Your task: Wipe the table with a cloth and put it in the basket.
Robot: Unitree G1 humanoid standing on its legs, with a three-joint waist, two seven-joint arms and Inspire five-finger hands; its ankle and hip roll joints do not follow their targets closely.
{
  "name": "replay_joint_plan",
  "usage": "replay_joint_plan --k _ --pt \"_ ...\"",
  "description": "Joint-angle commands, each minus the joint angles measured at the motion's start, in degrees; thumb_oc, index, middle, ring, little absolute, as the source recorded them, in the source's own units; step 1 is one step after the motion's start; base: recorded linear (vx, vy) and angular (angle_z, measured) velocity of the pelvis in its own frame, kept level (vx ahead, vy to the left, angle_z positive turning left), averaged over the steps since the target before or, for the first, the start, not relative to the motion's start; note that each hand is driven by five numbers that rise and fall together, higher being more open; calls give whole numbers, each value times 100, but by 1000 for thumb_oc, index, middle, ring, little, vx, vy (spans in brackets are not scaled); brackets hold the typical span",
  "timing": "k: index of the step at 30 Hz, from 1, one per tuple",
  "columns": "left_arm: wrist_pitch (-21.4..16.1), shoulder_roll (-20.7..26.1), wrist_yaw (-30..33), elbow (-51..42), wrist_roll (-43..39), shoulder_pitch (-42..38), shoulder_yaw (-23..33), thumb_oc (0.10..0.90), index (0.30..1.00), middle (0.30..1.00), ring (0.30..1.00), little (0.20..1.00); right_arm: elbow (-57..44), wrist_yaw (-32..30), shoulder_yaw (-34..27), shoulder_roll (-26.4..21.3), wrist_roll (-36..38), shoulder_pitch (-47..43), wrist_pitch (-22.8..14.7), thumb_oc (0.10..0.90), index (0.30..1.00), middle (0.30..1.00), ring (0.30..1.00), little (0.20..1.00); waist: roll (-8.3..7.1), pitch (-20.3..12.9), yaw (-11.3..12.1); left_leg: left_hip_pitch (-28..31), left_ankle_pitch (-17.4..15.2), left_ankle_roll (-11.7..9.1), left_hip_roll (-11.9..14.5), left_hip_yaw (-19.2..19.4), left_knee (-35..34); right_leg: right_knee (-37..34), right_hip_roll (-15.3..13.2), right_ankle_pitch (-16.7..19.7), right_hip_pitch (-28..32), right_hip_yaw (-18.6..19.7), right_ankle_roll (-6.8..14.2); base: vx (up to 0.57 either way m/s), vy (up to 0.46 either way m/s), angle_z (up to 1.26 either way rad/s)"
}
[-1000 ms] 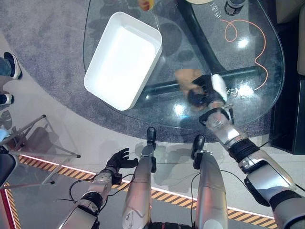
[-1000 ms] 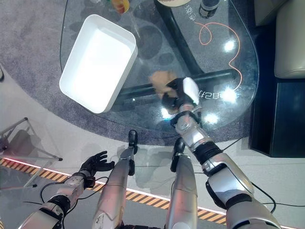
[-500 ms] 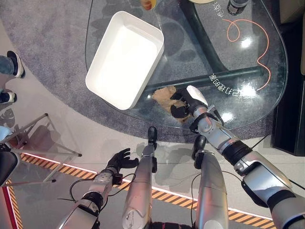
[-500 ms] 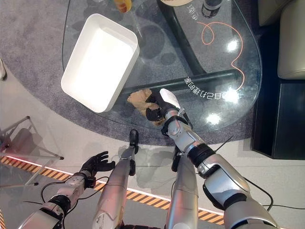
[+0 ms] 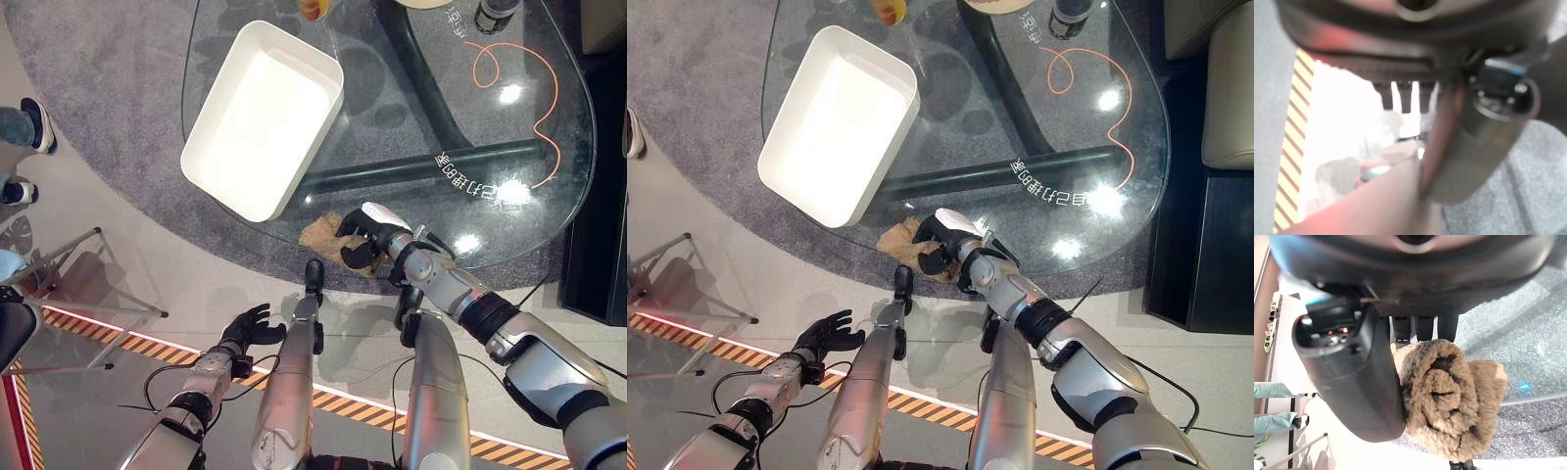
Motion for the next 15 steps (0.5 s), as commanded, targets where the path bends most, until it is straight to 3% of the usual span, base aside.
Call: replay_joint_plan --k 1,3,4,5,10,11,15 --pt "176 82 -141 35 141 89 -202 800 900 900 900 900 -382 -397 -40 125 187 -406 -630 100 300 300 300 200 82 -116 -15 -128 -351 297 -177 330 965 -1060 0 1005 274 -27 183 0 0 0" --pt "176 75 -144 44 147 151 -225 800 900 900 900 900 -288 -772 -165 91 265 -378 -606 100 300 300 300 200 81 -116 -11 -12 -520 268 -168 314 1033 -943 -9 834 367 4 232 34 -5 1" --pt "164 76 -145 57 147 106 -191 800 900 900 900 900 -174 -1034 -318 44 245 -482 -615 100 300 300 300 200 86 -116 -9 -137 -355 304 -157 327 981 -1014 0 1003 263 -32 184 74 -4 6" --pt "154 61 -129 66 134 179 -217 800 900 900 900 900 -85 -1302 -434 2 310 -454 -634 100 300 300 300 200 84 -116 -11 -9 -526 279 -146 323 1035 -905 -4 827 360 0 233 12 6 8" --pt "166 76 -81 29 86 212 -233 800 900 900 900 900 68 -1973 -744 -175 348 -520 -613 100 300 300 300 200 80 -116 -16 -42 -542 294 -114 328 1056 -856 -2 827 324 -6 244 15 0 2" --pt "115 100 -75 25 49 278 -229 800 900 900 900 900 225 -2479 -1048 -387 511 -571 -664 100 300 300 300 200 82 -116 -21 -62 -563 308 -85 327 1066 -824 3 817 301 -11 251 0 0 0" --pt "100 130 -56 -15 0 347 -240 800 900 900 900 900 450 -3043 -1506 -644 627 -608 -865 100 300 300 300 200 74 -116 -35 -121 -606 324 -54 319 1118 -774 12 801 250 -12 261 0 0 0"
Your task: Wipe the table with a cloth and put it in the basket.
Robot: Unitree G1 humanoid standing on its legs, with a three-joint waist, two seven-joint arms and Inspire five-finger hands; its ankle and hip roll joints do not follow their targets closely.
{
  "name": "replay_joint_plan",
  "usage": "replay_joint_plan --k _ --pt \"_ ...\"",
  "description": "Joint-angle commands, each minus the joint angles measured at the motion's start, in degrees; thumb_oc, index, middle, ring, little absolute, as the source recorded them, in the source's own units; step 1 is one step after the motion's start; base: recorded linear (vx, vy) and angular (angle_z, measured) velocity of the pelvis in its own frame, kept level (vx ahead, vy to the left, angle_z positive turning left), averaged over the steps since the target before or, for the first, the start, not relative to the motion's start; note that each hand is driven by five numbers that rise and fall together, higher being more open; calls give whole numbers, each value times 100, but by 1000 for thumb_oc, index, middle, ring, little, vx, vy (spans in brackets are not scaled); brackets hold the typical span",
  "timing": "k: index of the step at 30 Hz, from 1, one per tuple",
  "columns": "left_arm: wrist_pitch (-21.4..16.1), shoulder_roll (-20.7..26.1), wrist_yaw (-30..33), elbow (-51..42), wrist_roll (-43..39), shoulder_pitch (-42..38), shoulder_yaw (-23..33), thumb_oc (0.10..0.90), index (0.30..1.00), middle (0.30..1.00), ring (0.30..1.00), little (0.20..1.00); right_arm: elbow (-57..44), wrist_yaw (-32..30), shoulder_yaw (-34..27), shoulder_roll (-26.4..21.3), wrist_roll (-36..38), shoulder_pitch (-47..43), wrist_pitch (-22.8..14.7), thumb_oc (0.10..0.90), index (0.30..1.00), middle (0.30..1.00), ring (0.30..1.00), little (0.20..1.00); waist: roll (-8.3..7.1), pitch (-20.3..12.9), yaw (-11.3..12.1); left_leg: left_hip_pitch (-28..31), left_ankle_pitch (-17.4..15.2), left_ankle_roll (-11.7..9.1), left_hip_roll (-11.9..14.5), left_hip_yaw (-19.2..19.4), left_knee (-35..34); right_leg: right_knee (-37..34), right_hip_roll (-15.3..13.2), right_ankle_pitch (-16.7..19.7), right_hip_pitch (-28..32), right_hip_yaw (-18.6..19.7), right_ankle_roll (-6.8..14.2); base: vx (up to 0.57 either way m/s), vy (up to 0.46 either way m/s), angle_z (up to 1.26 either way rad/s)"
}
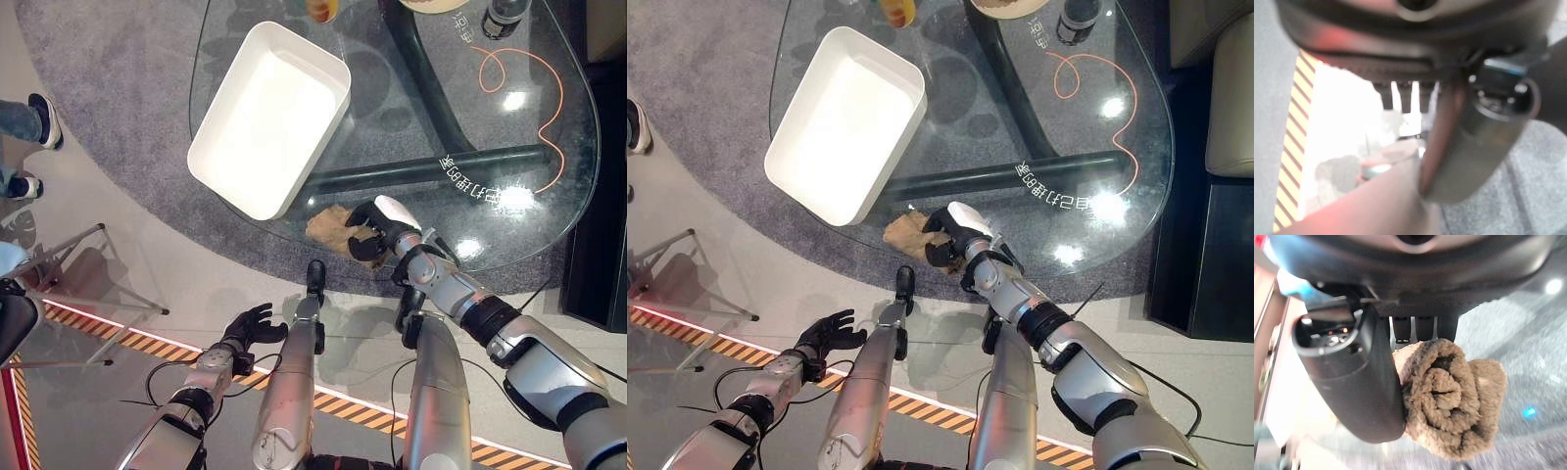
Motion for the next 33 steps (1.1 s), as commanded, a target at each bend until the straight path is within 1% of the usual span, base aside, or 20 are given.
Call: replay_joint_plan --k 1,7,12,13,14,15,16,17,18,20,21,24,25,26,27,28,29,30,31,33 --pt "3 117 -13 -23 11 433 -199 800 900 900 900 900 10 -1285 -928 -640 173 -754 -543 100 300 300 300 200 73 -116 -85 -106 -611 349 -39 380 1066 -821 83 862 218 42 269 0 0 0" --pt "-37 135 9 -123 -72 568 -233 800 900 900 900 900 305 -2205 -1517 -997 357 -742 -899 100 300 300 300 200 90 -116 -108 -156 -693 384 -41 359 1137 -752 101 812 170 56 271 0 0 0" --pt "11 176 17 -215 -116 581 -246 800 900 900 900 900 559 -2626 -1788 -1248 439 -803 -922 100 300 300 300 200 100 -116 -110 -177 -733 401 -65 349 1159 -752 115 788 169 51 272 -20 0 2" --pt "17 196 22 -228 -131 523 -221 800 900 900 900 900 613 -2701 -1839 -1290 569 -861 -916 100 300 300 300 200 101 -116 -109 -306 -556 435 -65 366 1092 -847 118 965 60 6 219 0 0 0" --pt "13 197 14 -219 -126 582 -236 800 900 900 900 900 670 -2713 -1863 -1290 601 -793 -939 100 300 300 300 200 101 -116 -109 -176 -738 406 -69 345 1151 -757 122 787 170 47 273 0 0 0" --pt "13 197 14 -219 -126 582 -236 800 900 900 900 900 670 -2713 -1863 -1290 601 -793 -939 100 300 300 300 200 101 -116 -109 -176 -738 406 -69 345 1151 -757 122 787 170 47 273 0 0 0" --pt "-7 258 -14 -226 -139 545 -198 800 900 900 900 900 987 -2789 -2048 -1399 742 -817 -1015 100 300 300 300 200 91 -116 -103 -318 -584 446 -66 354 1106 -830 129 942 61 0 222 -78 -16 0" --pt "-22 262 -21 -210 -133 542 -193 800 900 900 900 900 1172 -2834 -2129 -1429 726 -802 -1023 100 300 300 300 200 82 -116 -98 -322 -596 449 -65 345 1118 -827 136 932 69 0 222 0 0 0" --pt "-25 269 -42 -187 -153 574 -215 800 900 900 900 900 1355 -2862 -2158 -1470 688 -753 -1019 100 300 300 300 200 74 -116 -98 -195 -779 424 -66 321 1178 -746 145 757 186 41 276 69 -20 1" --pt "-29 305 -67 -185 -159 561 -225 800 900 900 900 900 1680 -2950 -2247 -1566 792 -736 -971 100 300 300 300 200 58 -116 -84 -196 -794 439 -61 314 1186 -755 149 757 206 23 283 -10 -32 0" --pt "-28 350 -78 -176 -150 492 -201 800 900 900 900 900 1941 -3028 -2351 -1650 980 -775 -973 100 300 300 300 200 33 -116 -71 -333 -632 482 -50 333 1136 -842 149 924 108 -41 234 -88 -51 -2" --pt "0 420 -90 -164 -145 463 -199 800 900 900 900 900 2318 -3150 -2586 -1729 1420 -649 -1033 100 300 300 300 200 -13 -116 -67 -344 -658 499 -43 306 1154 -840 170 922 130 -65 243 -5 -53 -1" --pt "2 413 -92 -157 -146 504 -217 800 900 900 900 900 2328 -3146 -2575 -1720 1421 -610 -1033 100 300 300 300 200 -11 -116 -66 -222 -831 469 -46 282 1206 -766 176 757 234 -18 297 74 -42 3" --pt "20 447 -110 -152 -150 488 -217 800 900 900 900 900 2452 -3196 -2675 -1736 1611 -559 -1058 100 300 300 300 200 -27 -116 -67 -226 -837 473 -41 272 1211 -767 186 757 243 -21 302 0 0 0" --pt "20 461 -102 -161 -151 447 -205 800 900 900 900 900 2497 -3213 -2742 -1756 1681 -571 -1076 100 300 300 300 200 -36 -116 -68 -357 -673 508 -36 291 1173 -833 185 921 132 -68 249 -72 -38 2" --pt "26 469 -96 -165 -155 445 -208 800 900 900 900 900 2543 -3256 -2810 -1762 1856 -539 -1084 100 300 300 300 200 -46 -116 -69 -363 -681 512 -35 286 1181 -832 193 924 130 -66 251 -1 -31 0" --pt "35 467 -93 -163 -156 483 -221 800 900 900 900 900 2576 -3291 -2849 -1752 1975 -482 -1081 100 300 300 300 200 -50 -116 -72 -240 -853 485 -41 257 1226 -771 207 767 240 -19 308 72 -25 -1" --pt "35 467 -93 -163 -156 483 -221 800 900 900 900 900 2576 -3291 -2849 -1752 1975 -482 -1081 100 300 300 300 200 -50 -116 -72 -240 -853 485 -41 257 1226 -771 207 767 240 -19 308 -5 -39 -1" --pt "41 509 -107 -160 -142 425 -197 800 900 900 900 900 2690 -3305 -2988 -1772 2243 -491 -1139 100 300 300 300 200 -69 -116 -67 -374 -683 523 -32 271 1170 -850 216 943 127 -70 260 -80 -37 -1" --pt "61 533 -114 -158 -143 401 -206 800 900 900 900 900 2767 -3310 -3069 -1776 2468 -475 -1194 100 300 300 300 200 -82 -116 -60 -384 -686 528 -29 258 1176 -857 220 951 131 -73 267 -42 -46 0"
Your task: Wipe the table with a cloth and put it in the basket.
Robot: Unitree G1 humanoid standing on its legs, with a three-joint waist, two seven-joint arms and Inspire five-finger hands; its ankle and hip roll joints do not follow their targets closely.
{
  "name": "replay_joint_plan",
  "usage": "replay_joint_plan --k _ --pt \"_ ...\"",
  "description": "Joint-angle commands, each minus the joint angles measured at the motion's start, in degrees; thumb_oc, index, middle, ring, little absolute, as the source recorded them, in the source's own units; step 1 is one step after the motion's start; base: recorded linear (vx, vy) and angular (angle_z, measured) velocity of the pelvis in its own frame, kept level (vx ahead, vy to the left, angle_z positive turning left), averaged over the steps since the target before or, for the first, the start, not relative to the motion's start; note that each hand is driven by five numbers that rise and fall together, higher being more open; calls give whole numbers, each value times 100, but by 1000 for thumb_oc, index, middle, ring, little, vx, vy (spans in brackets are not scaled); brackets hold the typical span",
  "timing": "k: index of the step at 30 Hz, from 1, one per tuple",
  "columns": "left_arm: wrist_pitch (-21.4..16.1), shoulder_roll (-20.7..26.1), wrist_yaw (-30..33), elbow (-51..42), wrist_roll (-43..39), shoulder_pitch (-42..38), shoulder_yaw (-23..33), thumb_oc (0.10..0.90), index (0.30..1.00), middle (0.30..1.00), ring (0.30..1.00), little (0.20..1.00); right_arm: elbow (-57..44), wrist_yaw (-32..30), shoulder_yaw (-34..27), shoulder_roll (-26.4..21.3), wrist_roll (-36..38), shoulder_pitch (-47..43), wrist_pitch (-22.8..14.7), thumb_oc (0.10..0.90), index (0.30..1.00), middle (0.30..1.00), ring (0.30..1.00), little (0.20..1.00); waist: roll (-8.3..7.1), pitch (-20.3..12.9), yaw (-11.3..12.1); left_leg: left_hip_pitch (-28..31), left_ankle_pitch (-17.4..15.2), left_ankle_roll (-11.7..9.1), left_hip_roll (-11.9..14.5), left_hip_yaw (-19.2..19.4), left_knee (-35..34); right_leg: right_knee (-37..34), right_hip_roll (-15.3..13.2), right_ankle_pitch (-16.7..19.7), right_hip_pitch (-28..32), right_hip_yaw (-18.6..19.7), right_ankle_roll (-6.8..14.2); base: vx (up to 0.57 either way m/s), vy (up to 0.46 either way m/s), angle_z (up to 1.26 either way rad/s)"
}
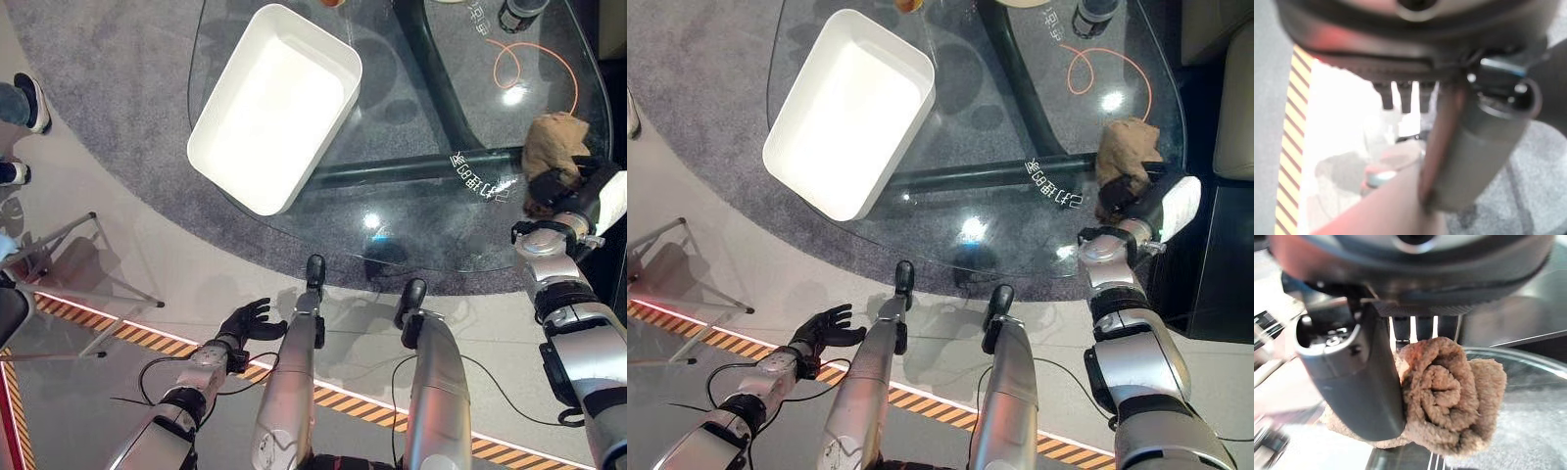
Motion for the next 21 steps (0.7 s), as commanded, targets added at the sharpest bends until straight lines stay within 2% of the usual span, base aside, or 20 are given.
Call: replay_joint_plan --k 1,8,17,21 --pt "68 222 -46 224 0 313 9 800 900 900 900 900 169 -690 -419 -965 609 -60 -338 100 300 300 300 200 -52 -130 -41 -65 -549 392 -27 270 823 -625 174 811 101 34 146 -4 -40 4" --pt "70 272 -98 294 -27 248 19 800 900 900 900 900 54 -659 -331 -866 611 -195 -437 100 300 300 300 200 -49 -130 -35 -46 -519 380 -41 246 772 -663 192 829 118 36 159 -3 -6 1" --pt "43 244 -122 342 -39 229 27 800 900 900 900 900 -509 -688 19 -691 48 -462 -456 100 300 300 300 200 -33 -130 -28 -16 -494 349 -67 256 705 -717 195 809 144 19 152 0 0 0" --pt "2 199 -115 343 -8 235 30 800 900 900 900 900 -783 -576 280 -629 -394 -632 -313 100 300 300 300 200 -20 -130 -12 3 -480 342 -89 275 668 -746 195 799 159 6 142 0 0 0"
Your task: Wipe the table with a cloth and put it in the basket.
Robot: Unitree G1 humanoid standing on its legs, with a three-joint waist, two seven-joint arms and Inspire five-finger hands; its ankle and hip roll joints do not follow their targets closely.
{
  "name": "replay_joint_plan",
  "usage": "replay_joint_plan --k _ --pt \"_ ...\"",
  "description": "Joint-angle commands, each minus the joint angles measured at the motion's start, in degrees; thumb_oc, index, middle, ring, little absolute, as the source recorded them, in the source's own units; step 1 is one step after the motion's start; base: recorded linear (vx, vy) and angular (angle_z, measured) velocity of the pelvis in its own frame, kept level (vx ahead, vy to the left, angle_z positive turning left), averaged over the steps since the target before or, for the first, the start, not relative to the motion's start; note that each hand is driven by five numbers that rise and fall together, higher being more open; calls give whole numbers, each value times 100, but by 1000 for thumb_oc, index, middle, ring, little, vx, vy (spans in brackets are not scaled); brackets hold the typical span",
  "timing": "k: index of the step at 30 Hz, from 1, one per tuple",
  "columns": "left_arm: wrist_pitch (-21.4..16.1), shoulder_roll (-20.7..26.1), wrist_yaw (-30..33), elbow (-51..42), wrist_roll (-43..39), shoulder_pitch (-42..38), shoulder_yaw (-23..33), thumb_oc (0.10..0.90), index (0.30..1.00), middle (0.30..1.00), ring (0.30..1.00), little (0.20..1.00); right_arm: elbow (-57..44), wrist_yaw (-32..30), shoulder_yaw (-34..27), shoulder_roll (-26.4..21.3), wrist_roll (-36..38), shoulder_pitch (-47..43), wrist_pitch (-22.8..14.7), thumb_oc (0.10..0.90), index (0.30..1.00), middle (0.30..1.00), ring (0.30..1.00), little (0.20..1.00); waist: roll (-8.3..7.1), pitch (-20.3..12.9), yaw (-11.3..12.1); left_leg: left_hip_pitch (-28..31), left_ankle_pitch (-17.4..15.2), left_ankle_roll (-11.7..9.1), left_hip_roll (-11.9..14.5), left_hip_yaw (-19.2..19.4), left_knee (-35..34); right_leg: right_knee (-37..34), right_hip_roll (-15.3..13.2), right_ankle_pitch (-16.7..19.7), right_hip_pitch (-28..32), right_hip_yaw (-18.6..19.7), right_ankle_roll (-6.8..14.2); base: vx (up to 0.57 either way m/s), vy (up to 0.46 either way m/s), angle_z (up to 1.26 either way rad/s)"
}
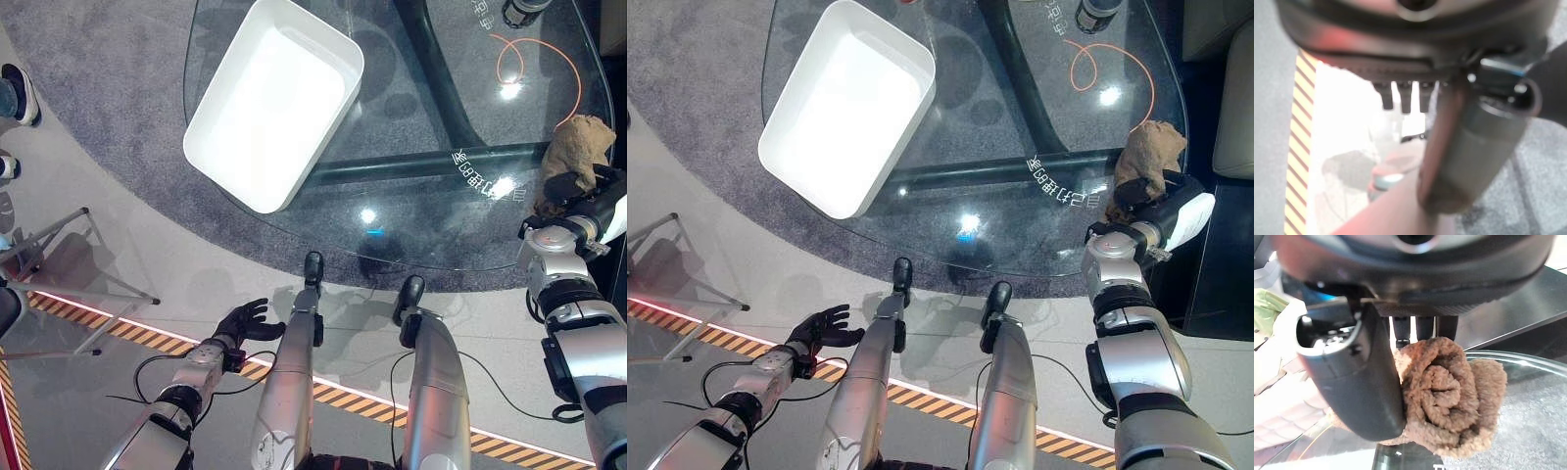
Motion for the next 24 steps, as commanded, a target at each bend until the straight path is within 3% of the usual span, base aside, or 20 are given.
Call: replay_joint_plan --k 1,5,13,24 --pt "-21 127 -24 274 -6 274 28 800 900 900 900 900 -631 -452 298 -629 -707 -550 -320 100 300 300 300 200 3 -135 -6 106 -481 300 -82 310 708 -590 180 722 201 36 125 0 0 0" --pt "-33 116 -33 295 -2 272 21 800 900 900 900 900 -735 -369 450 -587 -988 -613 -269 100 300 300 300 200 7 -135 1 131 -480 298 -88 313 695 -596 175 717 221 25 119 0 0 0" --pt "-5 70 -14 222 34 283 38 800 900 900 900 900 -1645 130 1165 -410 -1780 -693 198 100 300 300 300 200 6 -135 -12 139 -446 276 -100 343 657 -654 168 731 223 19 97 0 0 0" --pt "-98 -82 37 286 90 272 27 800 900 900 900 900 -2244 948 1894 -120 -2378 -723 380 100 300 300 300 200 56 -135 -7 203 -400 254 -129 388 608 -704 137 726 267 13 66 0 0 0"
